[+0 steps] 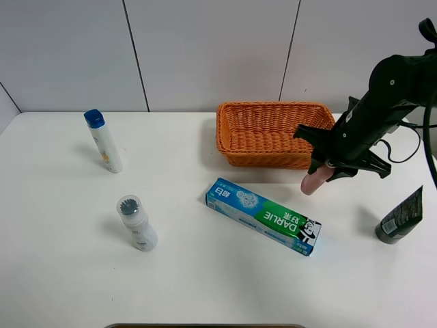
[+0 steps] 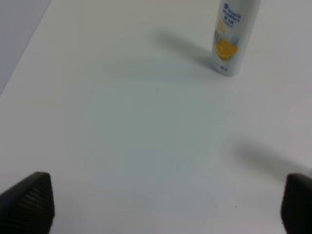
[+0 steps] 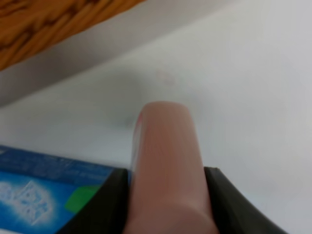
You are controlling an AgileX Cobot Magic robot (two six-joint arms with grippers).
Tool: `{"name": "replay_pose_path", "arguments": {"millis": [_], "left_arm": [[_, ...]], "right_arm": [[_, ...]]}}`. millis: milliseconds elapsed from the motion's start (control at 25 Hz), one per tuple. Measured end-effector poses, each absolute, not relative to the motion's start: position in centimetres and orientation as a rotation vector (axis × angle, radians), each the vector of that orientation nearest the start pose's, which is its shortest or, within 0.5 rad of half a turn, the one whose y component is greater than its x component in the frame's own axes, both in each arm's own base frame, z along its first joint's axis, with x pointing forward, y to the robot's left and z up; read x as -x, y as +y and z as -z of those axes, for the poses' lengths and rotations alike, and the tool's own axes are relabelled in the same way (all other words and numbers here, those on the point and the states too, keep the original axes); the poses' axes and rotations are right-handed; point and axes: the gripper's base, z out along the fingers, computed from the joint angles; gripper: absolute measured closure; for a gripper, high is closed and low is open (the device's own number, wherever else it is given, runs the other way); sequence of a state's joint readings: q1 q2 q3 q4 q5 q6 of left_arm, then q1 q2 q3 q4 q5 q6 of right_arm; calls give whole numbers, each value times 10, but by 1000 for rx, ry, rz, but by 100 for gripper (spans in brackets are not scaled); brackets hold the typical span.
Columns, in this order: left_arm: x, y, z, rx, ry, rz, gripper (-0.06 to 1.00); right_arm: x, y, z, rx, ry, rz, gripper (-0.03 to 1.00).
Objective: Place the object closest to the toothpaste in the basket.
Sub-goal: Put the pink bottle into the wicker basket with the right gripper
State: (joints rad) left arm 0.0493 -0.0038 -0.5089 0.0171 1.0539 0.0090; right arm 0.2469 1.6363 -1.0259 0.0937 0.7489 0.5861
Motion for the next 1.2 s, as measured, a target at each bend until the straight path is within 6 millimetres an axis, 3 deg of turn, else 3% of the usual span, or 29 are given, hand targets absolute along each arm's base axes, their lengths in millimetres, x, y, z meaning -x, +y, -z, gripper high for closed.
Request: {"name": "replay_pose_path", "arguments": {"millis": [400,560,880,1200], "left_arm": [[6,1,-280,42,2025,-57,0],[6,1,-280,42,2025,-57,0],[6,1,-280,42,2025,-57,0],[6,1,-280,42,2025,-57,0]], "right_arm": [[-284,77,-259,-329,2678,-265,59],[-287,76,-271,-189,2639,-218,59],[-312,79,-302,1,2515,-149,59],[-357,90,-297,104,2496,-112,59]]}}
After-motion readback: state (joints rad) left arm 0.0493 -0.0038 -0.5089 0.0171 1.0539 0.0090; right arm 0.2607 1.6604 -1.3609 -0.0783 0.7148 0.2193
